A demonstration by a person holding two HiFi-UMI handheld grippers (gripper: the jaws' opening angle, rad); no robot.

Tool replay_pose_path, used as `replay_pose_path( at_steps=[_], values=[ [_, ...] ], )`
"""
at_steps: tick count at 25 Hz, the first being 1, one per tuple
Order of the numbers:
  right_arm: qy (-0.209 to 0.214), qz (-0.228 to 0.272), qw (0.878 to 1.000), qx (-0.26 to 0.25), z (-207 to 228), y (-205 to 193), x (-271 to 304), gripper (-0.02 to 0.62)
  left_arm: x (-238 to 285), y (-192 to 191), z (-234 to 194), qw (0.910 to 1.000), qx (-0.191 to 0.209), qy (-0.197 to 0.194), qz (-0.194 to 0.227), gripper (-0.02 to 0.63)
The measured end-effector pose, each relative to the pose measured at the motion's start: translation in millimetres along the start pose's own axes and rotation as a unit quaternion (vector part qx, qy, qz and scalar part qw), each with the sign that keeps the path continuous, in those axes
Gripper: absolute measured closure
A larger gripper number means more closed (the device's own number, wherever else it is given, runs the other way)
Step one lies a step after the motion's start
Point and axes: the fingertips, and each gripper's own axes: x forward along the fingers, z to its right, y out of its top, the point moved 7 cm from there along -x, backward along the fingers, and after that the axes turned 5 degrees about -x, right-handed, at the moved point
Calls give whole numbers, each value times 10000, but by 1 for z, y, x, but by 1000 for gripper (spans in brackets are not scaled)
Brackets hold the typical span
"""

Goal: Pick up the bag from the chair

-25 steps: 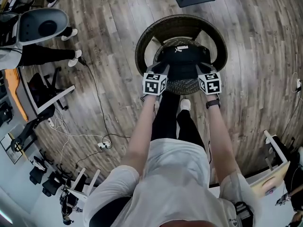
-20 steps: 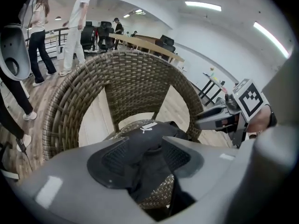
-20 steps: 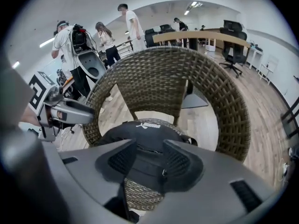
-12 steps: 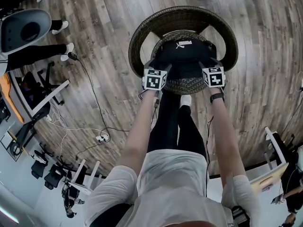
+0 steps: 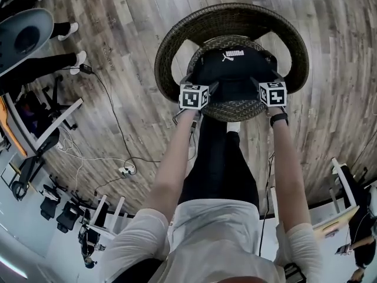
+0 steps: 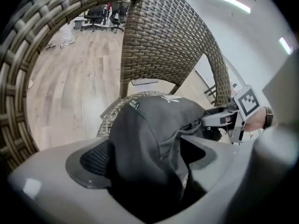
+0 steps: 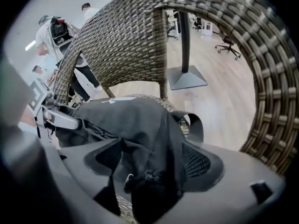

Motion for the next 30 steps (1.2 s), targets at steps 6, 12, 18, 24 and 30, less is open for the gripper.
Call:
replay_pose_path(
  at_steps=[6,12,18,24,30],
  values=[
    [536,-107,9981,293,5,-9,19,213,24,-5,-13,9990,-298,-169,-285,147],
    [675,-153,9975,166,1,-11,24,215,32,-3,-15,9971,-330,-404,-562,177],
    [672,-325,9959,-508,-25,-6,14,414,24,-10,3,9965,-206,-450,-675,380],
    [468,-222,9974,-502,-40,-1,-3,486,3,-13,16,9975,-233,-325,-582,455],
    [532,-58,9977,-428,-47,-2,-23,504,-16,-14,26,9980,-234,-275,-515,479]
  ],
)
